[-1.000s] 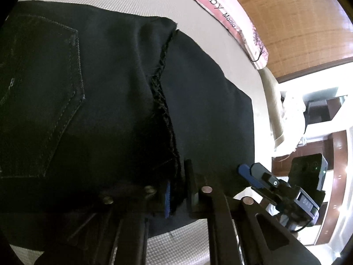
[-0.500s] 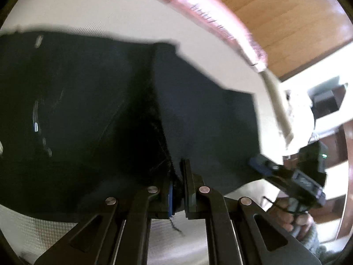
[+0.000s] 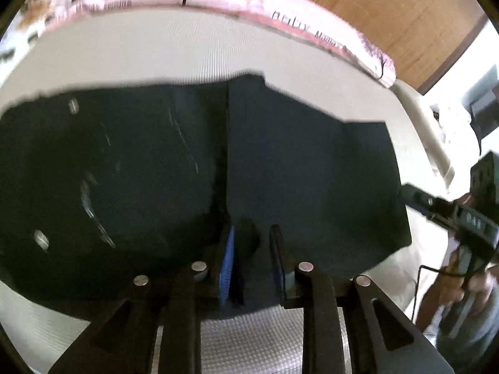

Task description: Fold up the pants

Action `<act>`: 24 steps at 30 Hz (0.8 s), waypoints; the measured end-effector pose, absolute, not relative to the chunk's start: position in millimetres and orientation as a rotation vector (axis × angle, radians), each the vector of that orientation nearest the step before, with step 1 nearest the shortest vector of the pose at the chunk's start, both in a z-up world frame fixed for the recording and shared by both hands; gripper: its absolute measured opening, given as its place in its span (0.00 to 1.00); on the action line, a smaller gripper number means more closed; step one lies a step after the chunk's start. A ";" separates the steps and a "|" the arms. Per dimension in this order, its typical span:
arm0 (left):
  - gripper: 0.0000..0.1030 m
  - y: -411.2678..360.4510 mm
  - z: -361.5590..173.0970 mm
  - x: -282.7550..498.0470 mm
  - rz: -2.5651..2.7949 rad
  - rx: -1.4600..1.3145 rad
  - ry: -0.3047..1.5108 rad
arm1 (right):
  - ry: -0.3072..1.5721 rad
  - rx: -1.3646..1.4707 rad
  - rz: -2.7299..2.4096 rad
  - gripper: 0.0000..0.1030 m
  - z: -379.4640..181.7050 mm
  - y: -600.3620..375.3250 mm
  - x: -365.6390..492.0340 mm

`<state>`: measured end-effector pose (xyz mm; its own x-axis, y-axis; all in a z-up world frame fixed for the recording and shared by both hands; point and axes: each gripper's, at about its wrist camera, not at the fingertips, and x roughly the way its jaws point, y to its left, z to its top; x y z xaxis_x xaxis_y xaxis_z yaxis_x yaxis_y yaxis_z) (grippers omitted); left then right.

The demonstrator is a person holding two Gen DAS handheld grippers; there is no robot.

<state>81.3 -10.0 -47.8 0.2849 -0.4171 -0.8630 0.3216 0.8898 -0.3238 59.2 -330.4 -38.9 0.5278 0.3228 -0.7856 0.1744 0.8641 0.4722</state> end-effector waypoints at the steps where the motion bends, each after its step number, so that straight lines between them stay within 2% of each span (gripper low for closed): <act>1: 0.28 -10.0 -41.5 82.4 -0.485 -0.081 1.151 | 1.015 0.530 0.085 0.38 -36.6 -332.1 63.6; 5: 0.39 -26.6 -26.4 94.8 -0.514 -0.047 1.054 | 0.977 0.461 0.027 0.38 -32.5 -341.4 93.2; 11: 0.39 -64.2 -35.9 135.6 -0.549 -0.021 1.008 | 0.960 0.380 -0.022 0.38 -39.2 -347.7 126.7; 12: 0.39 -67.3 -39.3 141.0 -0.547 -0.022 1.009 | 0.963 0.369 -0.031 0.35 -42.6 -348.6 132.6; 17: 0.39 -70.3 -75.0 177.0 -0.500 -0.027 1.104 | 1.018 0.347 -0.059 0.33 -67.4 -352.4 146.9; 24: 0.39 -81.9 -72.4 172.0 -0.492 0.073 1.077 | 1.022 0.321 -0.056 0.32 -66.2 -349.2 146.2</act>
<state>172.0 -81.9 -72.4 0.3772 -0.3499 -0.8575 0.4194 0.8900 -0.1786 146.2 -349.2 -66.2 0.5244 0.1036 -0.8451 0.1945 0.9517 0.2374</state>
